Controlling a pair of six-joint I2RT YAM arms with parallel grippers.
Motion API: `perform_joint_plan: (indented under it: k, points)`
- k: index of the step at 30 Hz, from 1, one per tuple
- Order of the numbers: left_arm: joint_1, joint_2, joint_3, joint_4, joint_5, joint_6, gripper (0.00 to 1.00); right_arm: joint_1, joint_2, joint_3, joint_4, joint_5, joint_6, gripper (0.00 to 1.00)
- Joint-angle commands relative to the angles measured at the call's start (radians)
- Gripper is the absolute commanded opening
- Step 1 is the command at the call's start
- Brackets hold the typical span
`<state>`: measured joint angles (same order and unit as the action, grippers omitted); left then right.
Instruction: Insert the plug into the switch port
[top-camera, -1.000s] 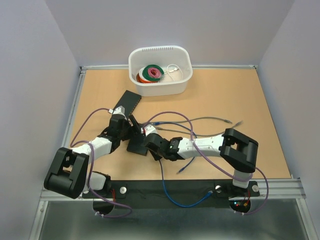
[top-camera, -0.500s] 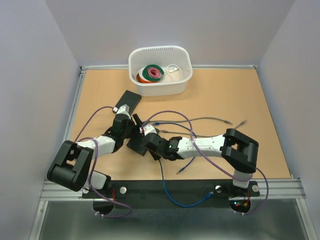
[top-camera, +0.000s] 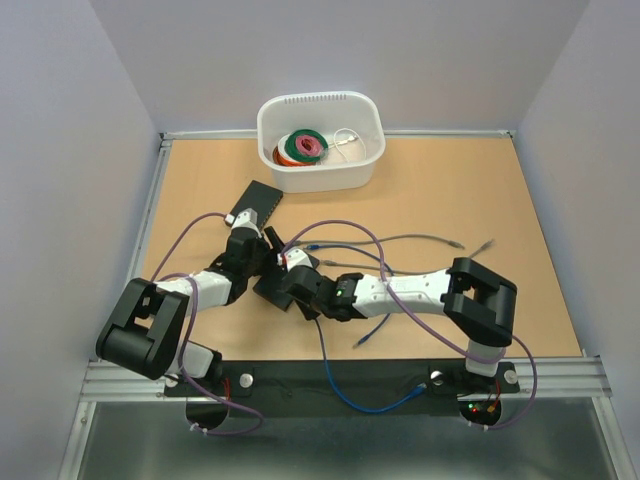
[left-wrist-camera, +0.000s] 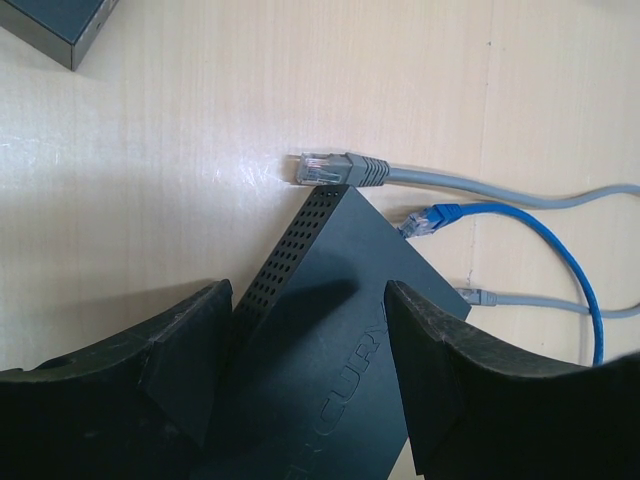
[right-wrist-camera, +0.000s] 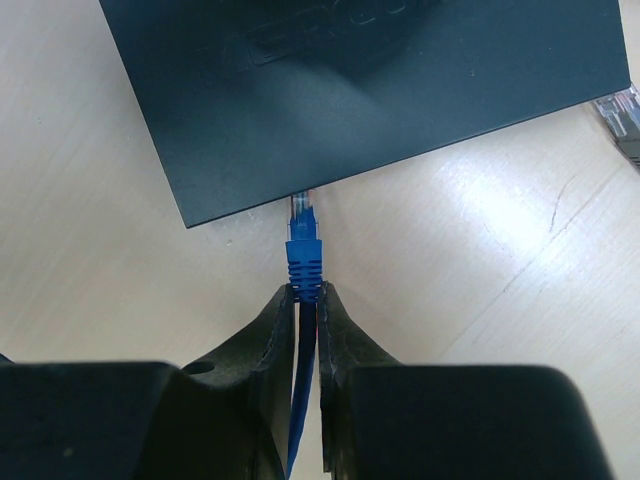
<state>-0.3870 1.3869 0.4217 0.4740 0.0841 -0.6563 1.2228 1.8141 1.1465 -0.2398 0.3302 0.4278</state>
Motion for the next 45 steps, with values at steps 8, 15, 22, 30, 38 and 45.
perform_joint_plan:
  k: [8, 15, 22, 30, 38, 45]
  points:
    - [-0.02, 0.02, -0.032, -0.058, 0.037, -0.036, 0.74, 0.044, -0.004, 0.004, 0.192, 0.17, -0.013, 0.0]
    - [-0.021, 0.035, -0.034, -0.048, 0.045, -0.037, 0.73, 0.069, -0.039, -0.093, 0.375, 0.146, -0.086, 0.0]
    - [-0.02, 0.032, -0.052, -0.026, 0.055, -0.052, 0.73, 0.069, -0.013, -0.154, 0.479, 0.144, -0.093, 0.01]
    - [-0.021, 0.035, -0.06, -0.025, 0.062, -0.068, 0.73, 0.07, 0.002, -0.145, 0.481, 0.144, -0.093, 0.01]
    - [-0.021, 0.035, -0.083, -0.02, 0.068, -0.106, 0.73, 0.069, 0.014, -0.152, 0.481, 0.153, -0.081, 0.0]
    - [-0.021, -0.008, -0.141, -0.025, 0.075, -0.184, 0.73, 0.069, 0.031, -0.151, 0.481, 0.168, -0.038, 0.0]
